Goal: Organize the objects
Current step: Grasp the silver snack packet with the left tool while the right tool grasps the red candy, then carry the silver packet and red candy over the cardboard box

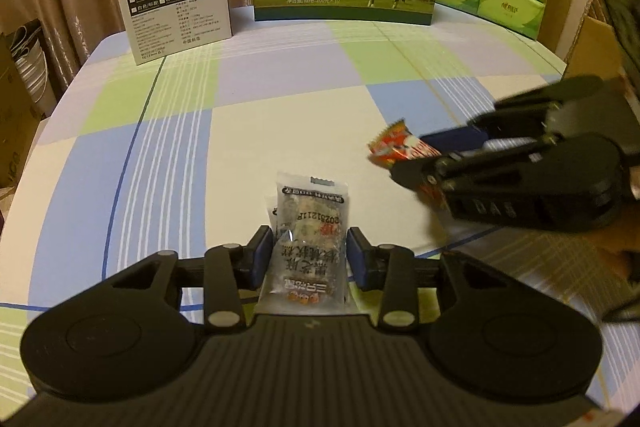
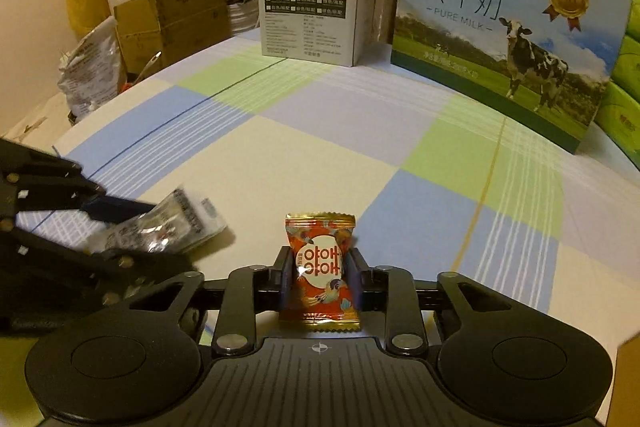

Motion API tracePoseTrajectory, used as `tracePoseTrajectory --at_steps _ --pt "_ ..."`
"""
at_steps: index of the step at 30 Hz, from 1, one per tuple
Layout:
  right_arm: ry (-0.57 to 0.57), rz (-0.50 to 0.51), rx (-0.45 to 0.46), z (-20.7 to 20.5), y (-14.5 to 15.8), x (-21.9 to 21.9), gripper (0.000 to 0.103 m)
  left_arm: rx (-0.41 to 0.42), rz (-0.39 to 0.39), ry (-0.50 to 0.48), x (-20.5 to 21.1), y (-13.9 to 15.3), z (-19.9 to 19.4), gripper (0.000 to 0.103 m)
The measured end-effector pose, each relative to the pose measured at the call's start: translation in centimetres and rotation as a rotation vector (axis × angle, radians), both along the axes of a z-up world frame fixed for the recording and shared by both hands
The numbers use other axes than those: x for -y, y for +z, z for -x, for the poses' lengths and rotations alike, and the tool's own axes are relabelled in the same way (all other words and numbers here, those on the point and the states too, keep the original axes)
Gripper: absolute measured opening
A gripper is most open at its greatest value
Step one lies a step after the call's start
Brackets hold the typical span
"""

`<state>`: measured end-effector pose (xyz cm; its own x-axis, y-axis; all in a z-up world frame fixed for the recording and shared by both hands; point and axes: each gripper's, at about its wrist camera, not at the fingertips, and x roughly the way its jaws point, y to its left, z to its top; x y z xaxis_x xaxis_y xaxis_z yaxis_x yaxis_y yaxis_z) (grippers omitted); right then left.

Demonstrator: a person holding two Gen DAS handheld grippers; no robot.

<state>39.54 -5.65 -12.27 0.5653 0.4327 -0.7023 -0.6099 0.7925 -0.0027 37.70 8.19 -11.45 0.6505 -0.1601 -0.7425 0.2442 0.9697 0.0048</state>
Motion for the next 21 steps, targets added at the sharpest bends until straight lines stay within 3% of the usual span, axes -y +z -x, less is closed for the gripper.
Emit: tracePoseTrajectory --at_steps 8,15,21 --pt "-0.123 -0.041 -0.063 5.6 0.5 2.3 0.023 -0.056 -0.040 -0.015 1.8 0.3 3.4 0.031" --pt "-0.220 -0.080 -0.129 12.1 2.8 4.9 0.023 -0.085 0.002 0.001 3.6 1.7 9.7 0.031" --pt "-0.269 -0.125 -0.118 16.9 6.9 6.8 0.023 -0.081 0.068 0.039 4.6 5.3 14.8 0.031"
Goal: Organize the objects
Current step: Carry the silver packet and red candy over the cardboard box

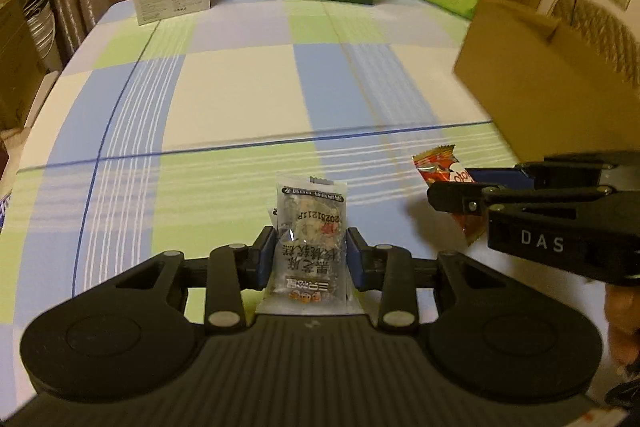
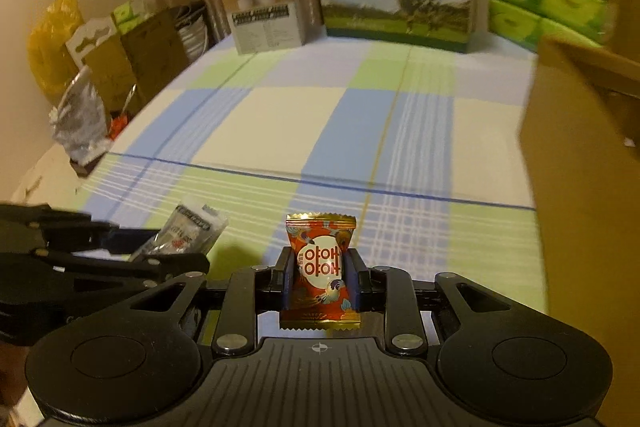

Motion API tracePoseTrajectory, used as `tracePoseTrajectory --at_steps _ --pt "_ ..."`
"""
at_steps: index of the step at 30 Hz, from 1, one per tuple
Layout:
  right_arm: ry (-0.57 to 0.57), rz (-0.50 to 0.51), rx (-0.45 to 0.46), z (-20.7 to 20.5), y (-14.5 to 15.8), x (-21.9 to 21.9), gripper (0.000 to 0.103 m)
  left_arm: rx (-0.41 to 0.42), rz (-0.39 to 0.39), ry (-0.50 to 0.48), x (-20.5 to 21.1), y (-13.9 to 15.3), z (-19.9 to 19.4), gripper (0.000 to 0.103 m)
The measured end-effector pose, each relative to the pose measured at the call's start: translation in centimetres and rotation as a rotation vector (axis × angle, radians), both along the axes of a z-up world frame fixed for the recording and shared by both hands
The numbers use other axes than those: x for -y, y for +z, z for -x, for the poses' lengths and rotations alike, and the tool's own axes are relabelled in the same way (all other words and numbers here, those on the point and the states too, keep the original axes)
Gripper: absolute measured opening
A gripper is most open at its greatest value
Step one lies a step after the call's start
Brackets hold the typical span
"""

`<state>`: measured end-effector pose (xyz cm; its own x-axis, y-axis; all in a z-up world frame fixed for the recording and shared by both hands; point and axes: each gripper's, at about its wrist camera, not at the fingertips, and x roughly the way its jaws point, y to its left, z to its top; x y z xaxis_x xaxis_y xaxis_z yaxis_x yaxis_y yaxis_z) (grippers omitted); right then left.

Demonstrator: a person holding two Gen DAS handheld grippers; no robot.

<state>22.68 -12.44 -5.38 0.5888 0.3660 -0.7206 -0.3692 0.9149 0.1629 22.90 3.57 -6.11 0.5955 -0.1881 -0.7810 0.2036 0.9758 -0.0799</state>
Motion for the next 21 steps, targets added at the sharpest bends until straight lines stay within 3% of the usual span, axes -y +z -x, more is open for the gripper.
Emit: tracePoseTrajectory --at_steps 9,21 --pt "-0.016 -0.020 0.039 8.5 5.8 3.3 0.023 0.057 0.053 0.073 1.8 5.8 8.7 0.031" --pt "-0.055 -0.017 0.071 17.4 9.2 8.6 0.023 0.069 0.078 0.057 6.0 8.6 17.0 0.031"
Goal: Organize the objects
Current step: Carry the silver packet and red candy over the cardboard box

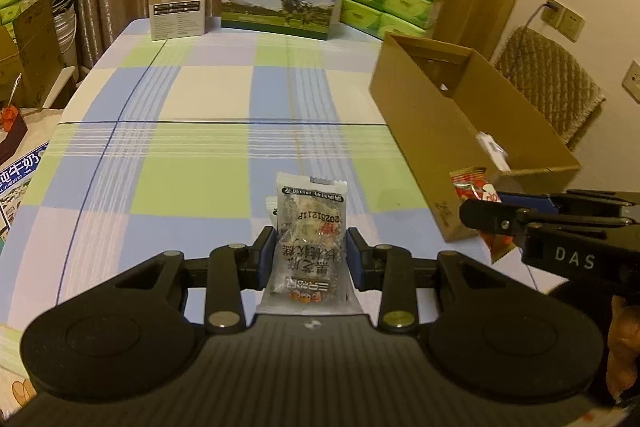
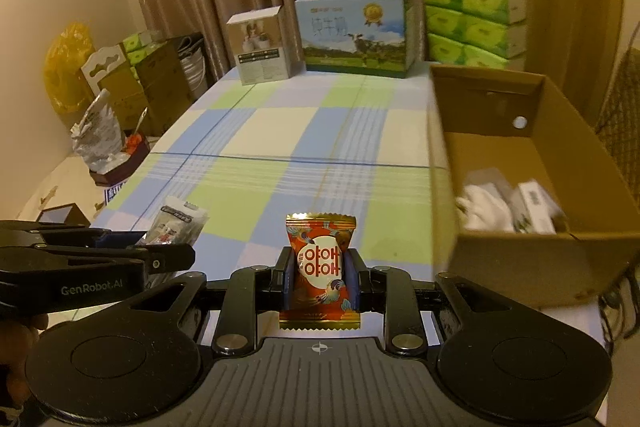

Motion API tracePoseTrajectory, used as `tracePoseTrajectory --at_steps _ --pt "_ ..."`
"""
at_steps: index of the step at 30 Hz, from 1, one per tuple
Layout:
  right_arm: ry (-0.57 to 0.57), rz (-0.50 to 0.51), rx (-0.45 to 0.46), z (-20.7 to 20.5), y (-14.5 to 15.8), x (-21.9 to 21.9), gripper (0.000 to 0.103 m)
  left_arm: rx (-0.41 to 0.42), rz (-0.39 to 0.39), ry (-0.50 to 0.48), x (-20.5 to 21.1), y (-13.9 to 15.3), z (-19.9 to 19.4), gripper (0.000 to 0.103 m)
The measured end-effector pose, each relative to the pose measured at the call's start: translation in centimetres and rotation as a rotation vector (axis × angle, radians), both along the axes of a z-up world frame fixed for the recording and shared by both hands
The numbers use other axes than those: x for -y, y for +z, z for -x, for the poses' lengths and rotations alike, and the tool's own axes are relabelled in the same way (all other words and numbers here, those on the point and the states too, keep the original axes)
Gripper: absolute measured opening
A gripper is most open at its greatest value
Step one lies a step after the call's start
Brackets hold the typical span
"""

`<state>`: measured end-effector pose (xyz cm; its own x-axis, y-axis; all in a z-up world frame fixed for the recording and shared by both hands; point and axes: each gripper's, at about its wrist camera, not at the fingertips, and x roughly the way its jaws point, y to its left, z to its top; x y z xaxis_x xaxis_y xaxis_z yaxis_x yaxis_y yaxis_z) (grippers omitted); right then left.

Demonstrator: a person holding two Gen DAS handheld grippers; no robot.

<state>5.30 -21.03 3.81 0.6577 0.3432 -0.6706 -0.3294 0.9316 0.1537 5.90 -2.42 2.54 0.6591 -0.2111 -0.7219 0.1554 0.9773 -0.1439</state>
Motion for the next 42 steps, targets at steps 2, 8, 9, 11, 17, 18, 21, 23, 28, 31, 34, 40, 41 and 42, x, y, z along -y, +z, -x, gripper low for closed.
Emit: tracePoseTrajectory --at_steps 2,8,9,11,17,18,21,23,28,31,34,40,41,42 --pt "-0.008 -0.001 0.008 0.9 0.4 0.8 0.023 0.006 -0.010 -0.007 0.7 0.3 0.8 0.031" --pt "-0.033 -0.005 0.027 2.9 1.2 2.6 0.023 0.015 -0.013 -0.024 2.4 1.0 2.3 0.031" --pt "-0.037 -0.004 0.030 3.0 1.4 2.8 0.023 0.016 -0.011 -0.028 2.7 1.1 2.5 0.031" --pt "-0.047 -0.004 0.035 3.4 1.6 3.3 0.023 0.019 -0.010 -0.037 3.2 1.2 2.8 0.031" --pt "-0.081 -0.003 0.041 4.0 1.9 4.6 0.023 0.024 -0.008 -0.064 4.6 1.5 3.1 0.031" --pt "-0.084 -0.002 0.044 4.0 2.0 4.8 0.023 0.025 -0.010 -0.068 4.8 1.5 3.1 0.031" --pt "-0.094 0.000 0.049 4.1 2.2 5.3 0.023 0.027 -0.011 -0.081 5.4 1.6 3.1 0.031" --pt "-0.100 -0.002 0.050 4.1 2.2 5.7 0.023 0.026 -0.011 -0.088 5.7 1.6 3.0 0.031" --pt "-0.116 -0.007 0.051 3.9 2.4 6.5 0.023 0.027 -0.012 -0.105 6.3 1.7 2.8 0.031" --pt "-0.123 -0.010 0.051 3.8 2.5 6.9 0.023 0.029 -0.015 -0.111 6.7 1.8 2.8 0.031" --pt "-0.133 -0.011 0.052 3.7 2.6 7.3 0.023 0.028 -0.016 -0.118 6.9 1.8 2.7 0.031" --pt "-0.150 -0.006 0.050 3.5 2.6 8.4 0.023 0.027 -0.015 -0.128 7.4 2.0 2.5 0.031" --pt "-0.153 -0.003 0.048 3.5 2.6 8.5 0.023 0.026 -0.012 -0.130 7.6 2.0 2.5 0.031" --pt "-0.157 0.000 0.047 3.5 2.5 8.7 0.023 0.026 -0.011 -0.132 7.7 2.0 2.4 0.031"
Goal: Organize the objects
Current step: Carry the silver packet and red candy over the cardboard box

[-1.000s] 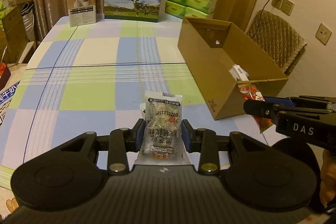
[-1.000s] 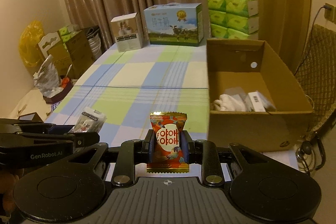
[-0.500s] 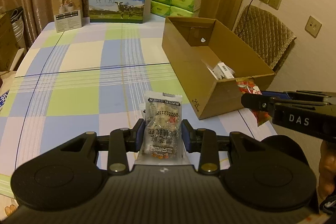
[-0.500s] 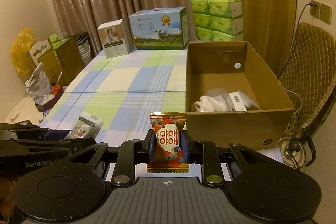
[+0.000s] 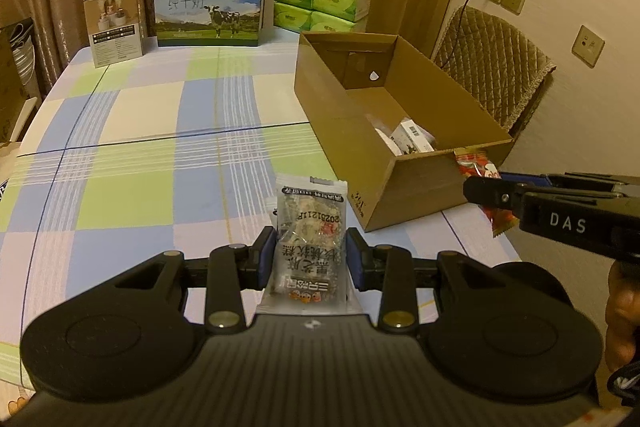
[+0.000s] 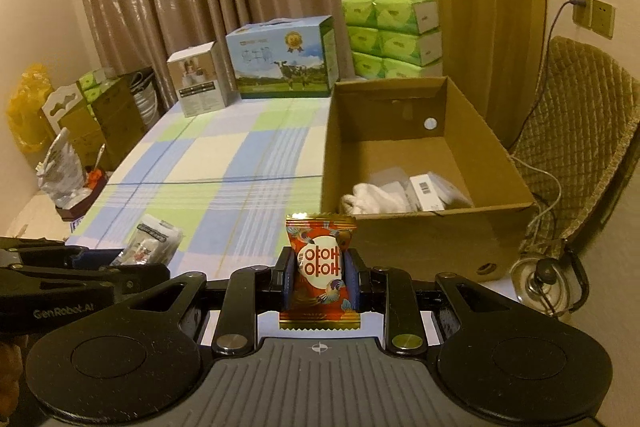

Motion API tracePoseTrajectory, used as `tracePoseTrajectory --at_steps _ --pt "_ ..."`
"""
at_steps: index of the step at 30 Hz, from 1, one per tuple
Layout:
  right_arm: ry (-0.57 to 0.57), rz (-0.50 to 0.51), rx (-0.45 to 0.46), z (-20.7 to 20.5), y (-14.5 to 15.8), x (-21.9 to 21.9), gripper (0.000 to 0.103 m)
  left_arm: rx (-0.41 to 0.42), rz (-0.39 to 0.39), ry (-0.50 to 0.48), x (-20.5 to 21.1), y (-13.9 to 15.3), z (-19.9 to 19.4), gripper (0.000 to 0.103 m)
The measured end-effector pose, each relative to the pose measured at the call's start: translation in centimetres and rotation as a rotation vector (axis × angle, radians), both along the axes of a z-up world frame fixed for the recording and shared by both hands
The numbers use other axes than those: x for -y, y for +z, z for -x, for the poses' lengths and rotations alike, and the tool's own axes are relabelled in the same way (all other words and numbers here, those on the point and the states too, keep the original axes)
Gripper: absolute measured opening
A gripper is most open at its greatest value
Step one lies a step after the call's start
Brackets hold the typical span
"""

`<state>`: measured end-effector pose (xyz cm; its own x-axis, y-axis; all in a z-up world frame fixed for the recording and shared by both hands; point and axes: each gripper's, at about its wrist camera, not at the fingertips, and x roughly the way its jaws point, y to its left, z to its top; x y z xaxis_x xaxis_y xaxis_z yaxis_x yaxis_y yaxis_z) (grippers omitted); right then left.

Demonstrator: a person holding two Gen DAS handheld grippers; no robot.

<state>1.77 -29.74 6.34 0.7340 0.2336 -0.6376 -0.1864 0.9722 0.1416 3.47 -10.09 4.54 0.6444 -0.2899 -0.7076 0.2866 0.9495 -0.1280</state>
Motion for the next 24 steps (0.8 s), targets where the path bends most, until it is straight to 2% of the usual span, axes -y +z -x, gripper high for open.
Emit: tracePoseTrajectory --at_steps 24 --pt "-0.126 0.031 0.031 -0.9 1.3 6.8 0.023 0.010 0.007 -0.139 7.6 1.0 -2.7 0.031"
